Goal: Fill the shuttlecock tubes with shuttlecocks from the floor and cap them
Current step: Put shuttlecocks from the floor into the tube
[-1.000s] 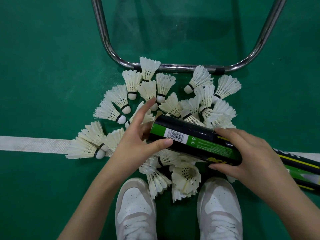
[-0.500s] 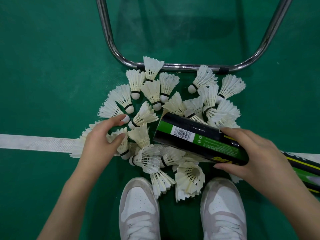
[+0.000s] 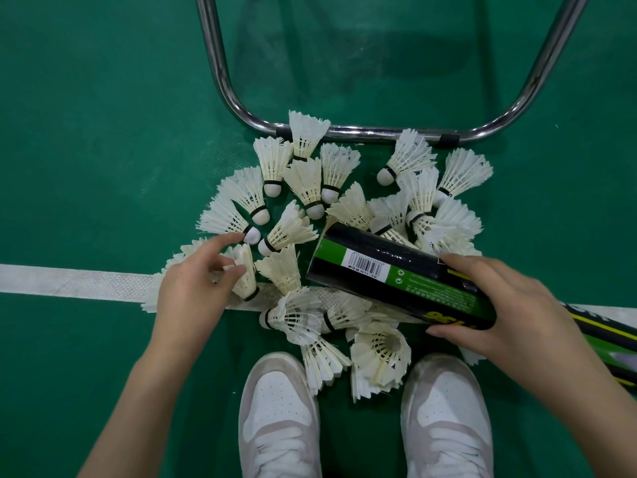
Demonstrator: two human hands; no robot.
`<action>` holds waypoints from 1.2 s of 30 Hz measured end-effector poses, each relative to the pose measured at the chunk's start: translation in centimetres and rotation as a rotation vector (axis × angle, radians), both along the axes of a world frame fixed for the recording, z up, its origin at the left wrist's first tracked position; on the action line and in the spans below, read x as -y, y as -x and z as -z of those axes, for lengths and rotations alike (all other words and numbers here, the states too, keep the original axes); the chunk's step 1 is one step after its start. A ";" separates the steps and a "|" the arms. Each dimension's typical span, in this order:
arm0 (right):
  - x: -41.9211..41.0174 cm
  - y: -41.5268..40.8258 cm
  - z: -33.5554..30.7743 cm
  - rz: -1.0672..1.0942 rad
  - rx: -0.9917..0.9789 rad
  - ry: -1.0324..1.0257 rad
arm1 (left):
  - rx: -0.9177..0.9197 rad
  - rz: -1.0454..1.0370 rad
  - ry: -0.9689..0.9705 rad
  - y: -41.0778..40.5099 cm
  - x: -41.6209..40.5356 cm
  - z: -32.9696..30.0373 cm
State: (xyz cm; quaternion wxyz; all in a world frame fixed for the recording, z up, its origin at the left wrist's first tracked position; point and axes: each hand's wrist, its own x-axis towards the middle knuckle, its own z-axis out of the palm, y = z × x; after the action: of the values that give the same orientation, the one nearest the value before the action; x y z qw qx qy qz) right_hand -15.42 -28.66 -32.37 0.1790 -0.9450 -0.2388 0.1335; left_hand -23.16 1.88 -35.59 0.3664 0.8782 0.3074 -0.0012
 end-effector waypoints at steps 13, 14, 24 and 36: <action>0.1 0.0 -0.1 -0.002 -0.017 -0.024 | 0.399 -0.127 0.344 -2.2 2.5 -5.4; 0.1 0.0 -0.1 -0.001 -0.021 -0.028 | 0.403 -0.127 0.364 -2.3 2.8 -5.6; 0.2 -0.1 0.0 -0.002 -0.024 -0.030 | 0.349 -0.104 0.585 -2.7 6.1 -5.5; 0.5 -0.3 0.1 0.026 -0.082 -0.092 | 0.310 -0.013 0.767 -2.9 7.5 -5.4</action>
State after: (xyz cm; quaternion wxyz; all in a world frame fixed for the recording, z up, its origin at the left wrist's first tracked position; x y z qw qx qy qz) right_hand -15.15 -29.13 -32.44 0.2335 -0.9326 -0.2248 0.1585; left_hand -20.31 -5.62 -30.19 0.7090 0.6659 0.2313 0.0192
